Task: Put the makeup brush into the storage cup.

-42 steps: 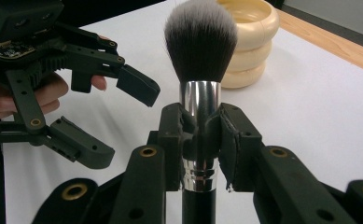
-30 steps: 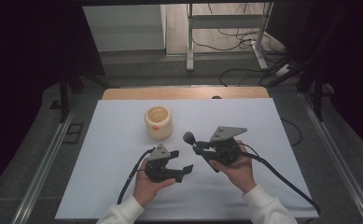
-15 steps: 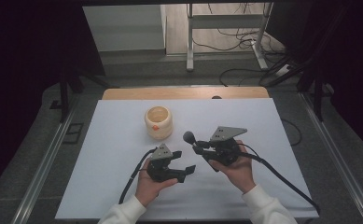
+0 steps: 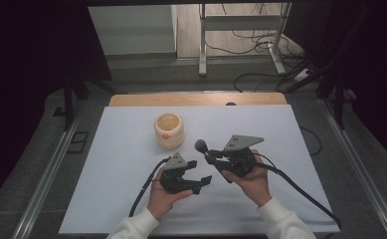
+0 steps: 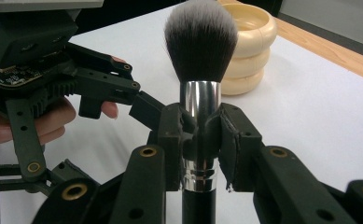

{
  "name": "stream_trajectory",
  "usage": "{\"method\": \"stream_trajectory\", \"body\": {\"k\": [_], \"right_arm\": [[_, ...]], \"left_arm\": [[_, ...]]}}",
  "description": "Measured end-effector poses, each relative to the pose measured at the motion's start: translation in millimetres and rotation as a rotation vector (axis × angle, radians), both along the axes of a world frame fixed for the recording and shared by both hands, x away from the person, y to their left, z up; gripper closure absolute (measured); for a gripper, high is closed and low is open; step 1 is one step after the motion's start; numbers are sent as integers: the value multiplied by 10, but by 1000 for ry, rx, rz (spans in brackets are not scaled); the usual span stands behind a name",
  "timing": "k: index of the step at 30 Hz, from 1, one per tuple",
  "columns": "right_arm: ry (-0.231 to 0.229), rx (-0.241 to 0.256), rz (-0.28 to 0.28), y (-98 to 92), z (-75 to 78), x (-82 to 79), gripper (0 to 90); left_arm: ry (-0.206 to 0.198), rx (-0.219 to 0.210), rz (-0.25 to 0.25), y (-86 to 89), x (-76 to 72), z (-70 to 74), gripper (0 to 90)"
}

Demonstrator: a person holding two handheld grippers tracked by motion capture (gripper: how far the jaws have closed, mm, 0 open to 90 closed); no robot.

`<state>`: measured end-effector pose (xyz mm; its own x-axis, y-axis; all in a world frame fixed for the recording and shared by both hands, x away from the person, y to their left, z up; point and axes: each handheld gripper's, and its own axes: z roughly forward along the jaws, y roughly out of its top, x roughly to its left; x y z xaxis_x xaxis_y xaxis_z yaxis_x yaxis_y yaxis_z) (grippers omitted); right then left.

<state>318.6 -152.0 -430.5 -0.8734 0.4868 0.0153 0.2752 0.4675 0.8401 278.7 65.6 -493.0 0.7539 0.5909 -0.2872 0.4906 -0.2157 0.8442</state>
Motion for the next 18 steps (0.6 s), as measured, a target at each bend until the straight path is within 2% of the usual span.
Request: {"method": "stream_trajectory", "body": {"k": [8, 18], "right_arm": [[3, 3, -2, 15, -20, 3, 720], [9, 16, -4, 33, -39, -2, 719]], "left_arm": [[-1, -5, -5, -45, 22, 0, 215], [22, -30, 6, -141, 81, -13, 260]]}}
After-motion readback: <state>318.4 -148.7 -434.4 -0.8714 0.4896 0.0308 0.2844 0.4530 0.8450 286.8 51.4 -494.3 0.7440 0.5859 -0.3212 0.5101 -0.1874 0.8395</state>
